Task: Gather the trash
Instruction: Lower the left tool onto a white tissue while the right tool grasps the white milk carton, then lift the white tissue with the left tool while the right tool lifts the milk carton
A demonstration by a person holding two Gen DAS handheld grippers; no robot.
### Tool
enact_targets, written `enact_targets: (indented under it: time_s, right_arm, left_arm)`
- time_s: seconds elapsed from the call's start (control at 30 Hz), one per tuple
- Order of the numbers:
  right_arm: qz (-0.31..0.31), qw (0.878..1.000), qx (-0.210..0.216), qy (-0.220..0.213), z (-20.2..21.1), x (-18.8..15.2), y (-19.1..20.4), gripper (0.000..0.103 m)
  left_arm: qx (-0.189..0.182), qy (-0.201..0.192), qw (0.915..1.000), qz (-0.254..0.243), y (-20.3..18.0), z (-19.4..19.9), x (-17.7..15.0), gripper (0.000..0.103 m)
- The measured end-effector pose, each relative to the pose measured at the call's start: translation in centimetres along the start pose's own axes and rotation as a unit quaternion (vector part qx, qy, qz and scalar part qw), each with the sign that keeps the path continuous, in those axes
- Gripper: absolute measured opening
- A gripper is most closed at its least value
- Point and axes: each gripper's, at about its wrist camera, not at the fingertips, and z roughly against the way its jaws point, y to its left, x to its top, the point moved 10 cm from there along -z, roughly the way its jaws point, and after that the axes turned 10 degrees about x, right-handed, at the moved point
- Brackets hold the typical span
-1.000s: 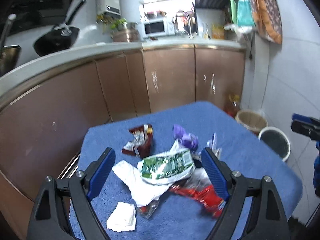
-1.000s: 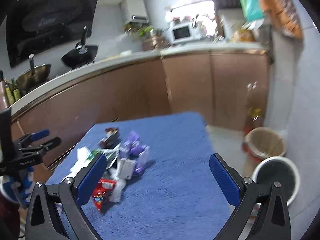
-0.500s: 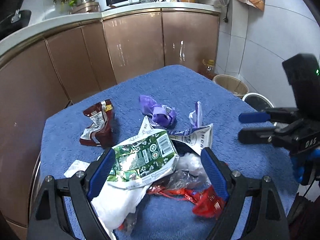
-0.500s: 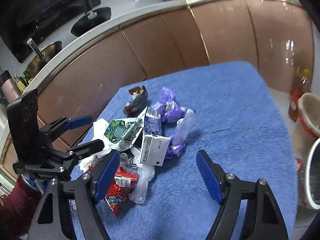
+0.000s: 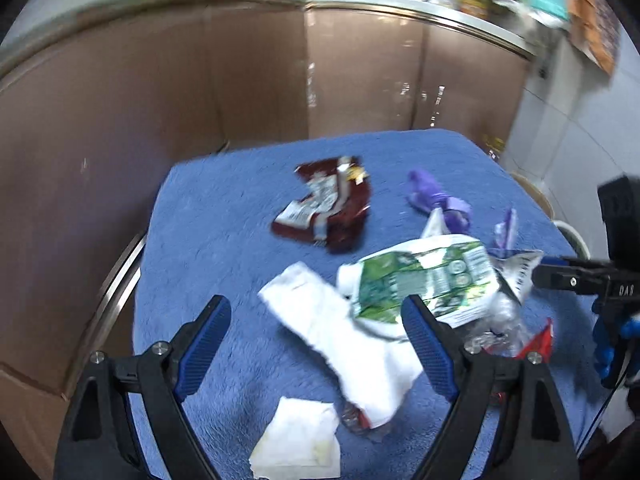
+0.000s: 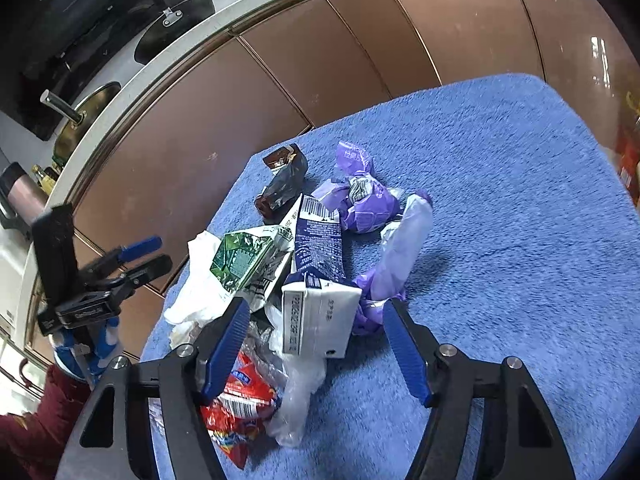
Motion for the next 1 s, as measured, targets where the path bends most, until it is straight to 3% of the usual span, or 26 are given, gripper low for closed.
enact_targets:
  time_s: [0.13,0.23,0.3,0.4,0.5,0.83,1.0]
  right_arm:
    - [-0.007,1.000,0.011,0.006,-0.6,0.1,0.0,0.057]
    - [-0.012,1.000,0.012,0.006,-1.1,0.4,-0.2,0.049]
    - [-0.015,1.000,0.014,0.005,-1.2,0.6,-0.3,0.038]
    - [-0.015,1.000,0.018,0.002,-0.9,0.7,0.0,0.034]
    - [-0.007,1.000,0.015,-0.005,-0.2,0.8,0.5,0.034]
    - [0.032,0.998,0.002,-0.051,4.8,1.5,4.0,0.033]
    - [0.032,0.996,-0.001,-0.085,7.9,1.8,5.0,0.033]
  left_arm:
    - [-0.019,0.032,0.9982,0.048,0.7,-2.3,-0.6,0.084]
    - [-0.039,0.055,0.9947,0.077,0.5,-3.8,-1.0,0.058]
    - [-0.052,0.073,0.9914,0.096,0.3,-4.9,-1.4,0.031]
    - [-0.058,0.086,0.9876,0.117,0.4,-5.6,-1.8,0.010]
    - [-0.058,0.071,0.9865,0.136,1.1,-4.5,-1.8,0.004]
    - [-0.042,-0.012,0.9886,0.144,2.3,3.3,1.3,0.003]
    - [-0.035,-0.029,0.9894,0.138,2.1,5.7,2.1,0.003]
